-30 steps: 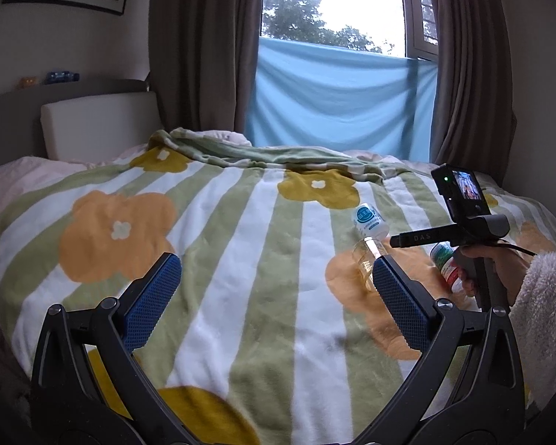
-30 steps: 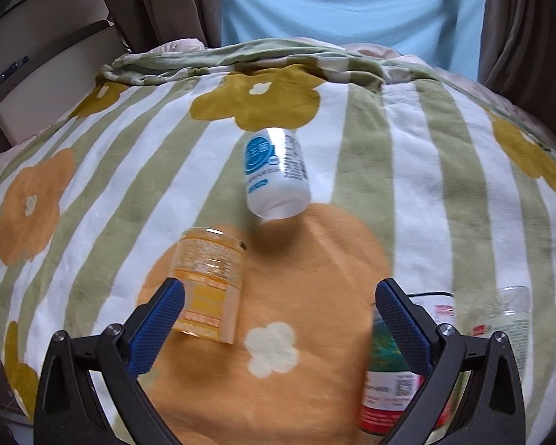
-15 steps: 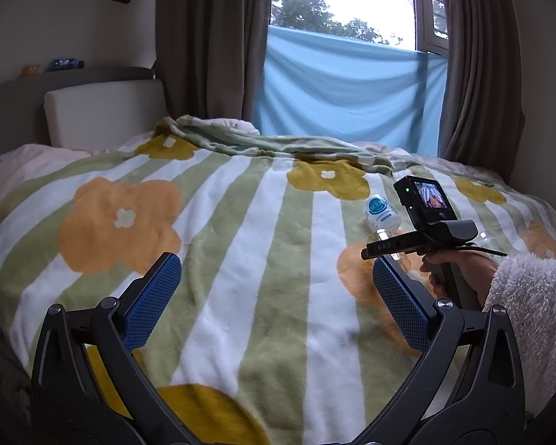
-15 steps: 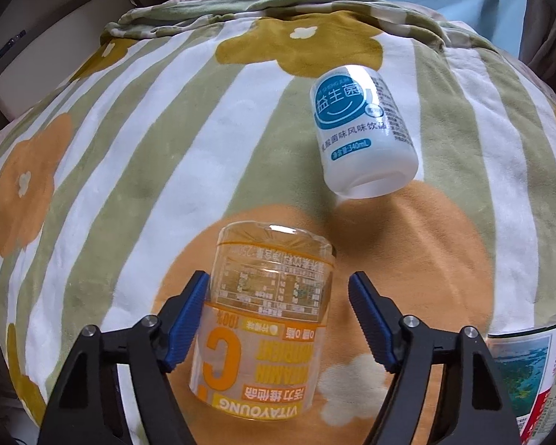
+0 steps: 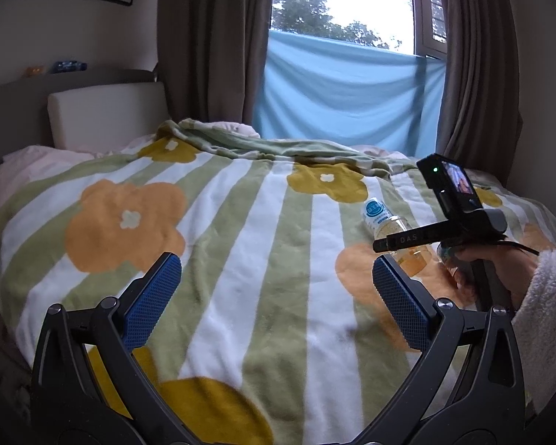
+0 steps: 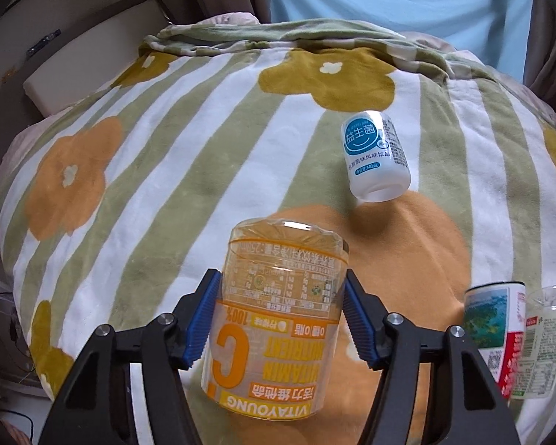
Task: Flip cup upside down
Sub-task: 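Lift the jar with the right gripper, set it on the bed, open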
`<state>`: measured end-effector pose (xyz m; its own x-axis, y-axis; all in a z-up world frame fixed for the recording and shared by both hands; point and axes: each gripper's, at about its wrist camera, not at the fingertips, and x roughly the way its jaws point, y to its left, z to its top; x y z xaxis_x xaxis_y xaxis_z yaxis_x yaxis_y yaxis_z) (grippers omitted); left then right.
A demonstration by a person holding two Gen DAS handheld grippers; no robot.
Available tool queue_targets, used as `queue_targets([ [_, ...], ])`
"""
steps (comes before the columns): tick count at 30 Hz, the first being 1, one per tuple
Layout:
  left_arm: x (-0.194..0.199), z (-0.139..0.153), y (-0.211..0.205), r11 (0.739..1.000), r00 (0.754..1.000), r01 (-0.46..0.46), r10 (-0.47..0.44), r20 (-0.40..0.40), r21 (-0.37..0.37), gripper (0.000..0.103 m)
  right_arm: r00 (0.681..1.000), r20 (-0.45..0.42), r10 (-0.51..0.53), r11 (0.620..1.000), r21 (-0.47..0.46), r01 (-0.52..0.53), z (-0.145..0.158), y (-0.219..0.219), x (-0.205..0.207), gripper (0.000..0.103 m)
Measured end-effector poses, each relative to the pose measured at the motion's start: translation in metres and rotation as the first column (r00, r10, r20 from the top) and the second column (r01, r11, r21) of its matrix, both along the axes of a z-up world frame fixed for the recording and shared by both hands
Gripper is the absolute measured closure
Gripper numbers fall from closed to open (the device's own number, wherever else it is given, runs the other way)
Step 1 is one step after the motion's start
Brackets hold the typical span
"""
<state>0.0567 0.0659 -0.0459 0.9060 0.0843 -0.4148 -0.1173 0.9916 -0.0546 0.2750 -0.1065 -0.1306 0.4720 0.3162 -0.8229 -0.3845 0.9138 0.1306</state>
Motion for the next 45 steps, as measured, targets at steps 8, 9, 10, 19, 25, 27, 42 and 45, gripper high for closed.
queue_targets([
  [8,-0.013,0.005,-0.004,1.0,1.0,0.022,-0.022,-0.02,-0.003,0.0,0.996,0.075,0.038,0.999,0.013,-0.04,0.027,-0.013,-0.089,0.043],
  [9,-0.016,0.006,-0.004,1.0,0.999,0.024,-0.024,-0.021,-0.003,0.0,0.996,0.081,0.038,0.999,0.014,-0.039,0.026,-0.014,-0.097,0.043],
  [10,-0.018,0.006,-0.004,1.0,0.999,0.026,-0.026,-0.023,-0.004,0.0,0.995,0.087,0.038,0.999,0.012,-0.039,0.025,-0.014,-0.106,0.043],
  [19,-0.032,0.007,-0.002,0.999,0.998,0.047,-0.048,-0.052,-0.009,0.0,0.999,0.05,0.005,1.0,-0.013,-0.004,-0.022,0.0,-0.141,0.043],
  [25,-0.035,0.006,0.005,0.999,0.996,0.045,-0.047,-0.071,-0.029,0.0,0.999,0.045,0.008,0.996,-0.087,-0.005,-0.045,0.016,-0.142,0.043],
  [27,-0.036,0.006,0.008,0.998,0.996,0.041,-0.044,-0.073,-0.036,0.0,1.0,0.021,0.009,0.996,-0.09,-0.007,-0.053,0.018,-0.139,0.043],
  [42,-0.028,0.002,-0.001,1.0,0.99,0.023,-0.025,-0.141,-0.013,0.0,1.0,-0.002,-0.015,0.998,-0.058,0.014,-0.064,0.012,-0.142,0.012],
  [45,-0.028,0.005,-0.006,1.0,0.989,0.02,-0.018,-0.145,0.013,0.0,0.998,0.024,-0.055,0.998,-0.004,0.056,-0.051,-0.002,-0.148,0.0],
])
